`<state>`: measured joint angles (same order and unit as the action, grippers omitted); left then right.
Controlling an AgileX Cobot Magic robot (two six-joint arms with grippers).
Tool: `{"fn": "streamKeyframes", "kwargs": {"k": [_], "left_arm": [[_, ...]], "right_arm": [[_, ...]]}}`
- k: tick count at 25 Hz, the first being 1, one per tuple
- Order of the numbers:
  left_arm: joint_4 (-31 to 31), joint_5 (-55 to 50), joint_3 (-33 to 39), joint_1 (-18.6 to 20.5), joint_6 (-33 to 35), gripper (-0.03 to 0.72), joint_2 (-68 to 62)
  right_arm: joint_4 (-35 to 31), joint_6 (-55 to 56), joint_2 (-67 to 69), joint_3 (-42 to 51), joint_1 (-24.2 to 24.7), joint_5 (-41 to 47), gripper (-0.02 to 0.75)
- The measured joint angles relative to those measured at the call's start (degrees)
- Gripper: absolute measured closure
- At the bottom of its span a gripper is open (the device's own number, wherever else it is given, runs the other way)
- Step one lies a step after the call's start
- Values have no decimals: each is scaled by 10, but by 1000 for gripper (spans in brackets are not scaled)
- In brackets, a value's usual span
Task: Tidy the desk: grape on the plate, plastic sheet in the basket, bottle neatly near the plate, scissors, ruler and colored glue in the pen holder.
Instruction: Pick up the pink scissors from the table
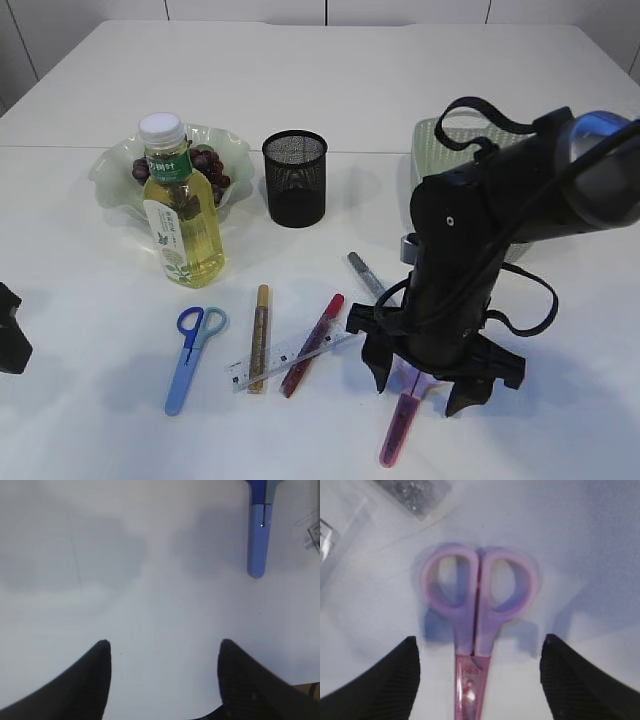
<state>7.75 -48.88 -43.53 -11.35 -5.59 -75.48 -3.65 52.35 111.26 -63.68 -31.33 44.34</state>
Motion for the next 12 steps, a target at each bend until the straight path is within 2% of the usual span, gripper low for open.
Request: {"fn": "streamKeyframes", "kwargs": {"k": [12], "left_arm": [[0,0,0,0,0,242,0]], "right_arm": [[0,0,14,0,0,-12,160]]}}
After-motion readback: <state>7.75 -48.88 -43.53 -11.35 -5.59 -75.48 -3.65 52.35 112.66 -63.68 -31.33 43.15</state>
